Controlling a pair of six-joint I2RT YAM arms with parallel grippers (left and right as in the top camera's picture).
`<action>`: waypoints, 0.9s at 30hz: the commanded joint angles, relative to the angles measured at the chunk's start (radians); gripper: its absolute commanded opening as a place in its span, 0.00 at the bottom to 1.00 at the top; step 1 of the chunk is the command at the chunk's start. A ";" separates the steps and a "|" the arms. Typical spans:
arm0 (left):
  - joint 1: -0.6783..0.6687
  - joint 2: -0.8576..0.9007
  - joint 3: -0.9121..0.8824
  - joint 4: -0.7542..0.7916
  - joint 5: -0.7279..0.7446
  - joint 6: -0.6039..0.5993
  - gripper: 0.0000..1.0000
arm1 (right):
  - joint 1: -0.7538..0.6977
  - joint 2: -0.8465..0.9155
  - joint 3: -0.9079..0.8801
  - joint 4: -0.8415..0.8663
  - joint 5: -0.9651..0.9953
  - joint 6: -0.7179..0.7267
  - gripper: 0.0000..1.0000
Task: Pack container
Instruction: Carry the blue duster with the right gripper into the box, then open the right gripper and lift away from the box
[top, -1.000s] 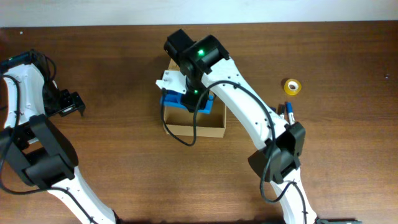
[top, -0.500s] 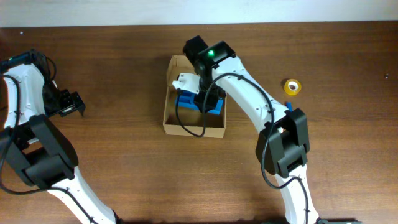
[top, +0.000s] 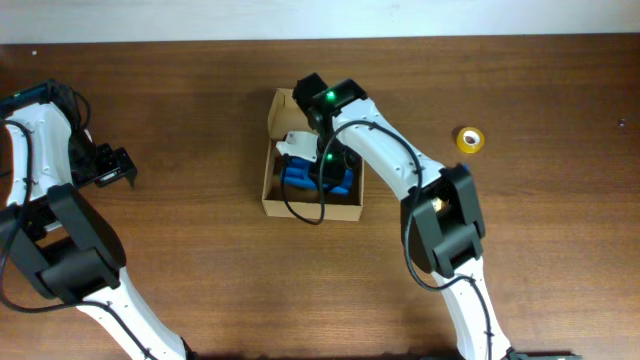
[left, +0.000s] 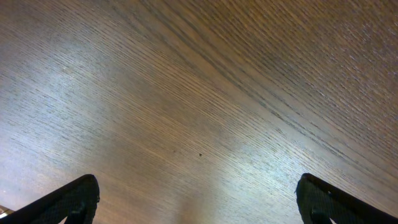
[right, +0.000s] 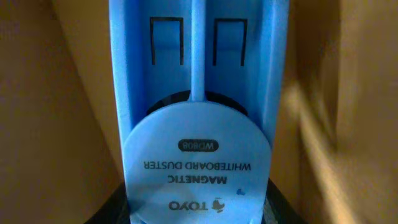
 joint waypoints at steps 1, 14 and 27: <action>0.003 -0.001 -0.005 0.002 0.006 0.016 1.00 | 0.003 0.014 -0.005 0.015 -0.020 0.026 0.13; 0.003 -0.001 -0.005 0.002 0.007 0.016 1.00 | 0.027 -0.087 0.050 -0.035 0.040 0.129 0.66; 0.003 -0.001 -0.005 0.002 0.006 0.016 1.00 | 0.017 -0.424 0.065 -0.031 0.303 0.327 0.37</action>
